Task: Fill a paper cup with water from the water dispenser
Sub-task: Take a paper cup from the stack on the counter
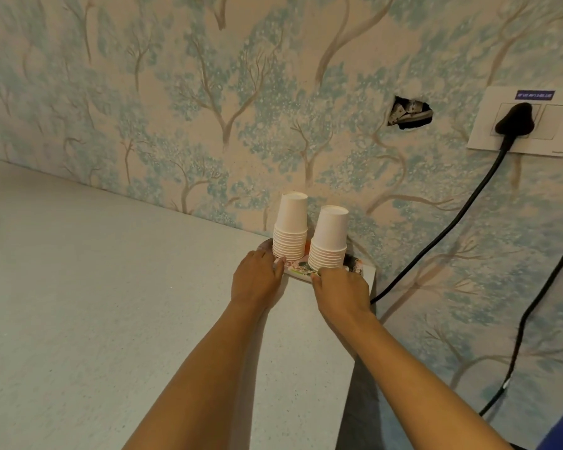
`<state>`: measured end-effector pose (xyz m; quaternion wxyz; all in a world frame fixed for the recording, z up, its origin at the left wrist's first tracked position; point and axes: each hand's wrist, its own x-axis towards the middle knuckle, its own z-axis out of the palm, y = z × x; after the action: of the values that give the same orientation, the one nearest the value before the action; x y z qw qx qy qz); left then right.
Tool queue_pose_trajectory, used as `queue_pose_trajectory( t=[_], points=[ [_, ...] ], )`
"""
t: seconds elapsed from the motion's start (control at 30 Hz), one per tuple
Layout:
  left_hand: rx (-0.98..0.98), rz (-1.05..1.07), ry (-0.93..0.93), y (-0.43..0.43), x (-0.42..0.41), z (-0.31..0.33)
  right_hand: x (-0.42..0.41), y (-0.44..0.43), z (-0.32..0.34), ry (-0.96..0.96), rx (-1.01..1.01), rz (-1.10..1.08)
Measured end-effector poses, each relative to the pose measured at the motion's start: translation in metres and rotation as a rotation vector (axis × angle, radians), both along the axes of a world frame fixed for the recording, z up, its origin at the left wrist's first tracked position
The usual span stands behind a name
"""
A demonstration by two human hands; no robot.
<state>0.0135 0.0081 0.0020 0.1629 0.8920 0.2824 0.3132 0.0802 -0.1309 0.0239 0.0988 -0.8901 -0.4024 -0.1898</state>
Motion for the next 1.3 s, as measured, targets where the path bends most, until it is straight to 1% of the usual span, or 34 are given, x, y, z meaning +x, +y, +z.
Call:
queue_pose_trajectory(
  t=[0.1,0.2,0.33,0.4,0.53,0.67,0.83,1.1,1.3],
  points=[
    [-0.004,0.027,-0.026,0.006,0.007,0.001,-0.002,0.014,0.027,-0.003,0.142,0.013],
    [-0.012,0.044,-0.086,0.011,0.017,0.004,0.003,0.033,0.062,-0.015,0.3,0.096],
    [-0.043,0.048,-0.103,0.023,0.031,0.004,0.019,0.061,0.103,0.025,0.393,0.158],
    [-0.087,0.058,-0.123,0.026,0.036,0.006,0.032,0.078,0.112,0.073,0.364,0.157],
    [-0.141,0.069,-0.143,0.033,0.044,0.01,0.054,0.102,0.116,0.187,0.207,0.107],
    [-0.181,0.046,-0.152,0.04,0.051,0.008,0.061,0.111,0.11,0.281,0.149,0.115],
    [-0.204,-0.034,-0.122,0.041,0.054,0.009,0.061,0.112,0.103,0.278,0.183,0.129],
    [-0.237,-0.037,-0.138,0.043,0.053,0.009,0.055,0.106,0.111,0.321,0.229,0.144],
    [-0.256,-0.042,-0.161,0.042,0.052,0.009,0.052,0.103,0.115,0.299,0.252,0.134]
  ],
)
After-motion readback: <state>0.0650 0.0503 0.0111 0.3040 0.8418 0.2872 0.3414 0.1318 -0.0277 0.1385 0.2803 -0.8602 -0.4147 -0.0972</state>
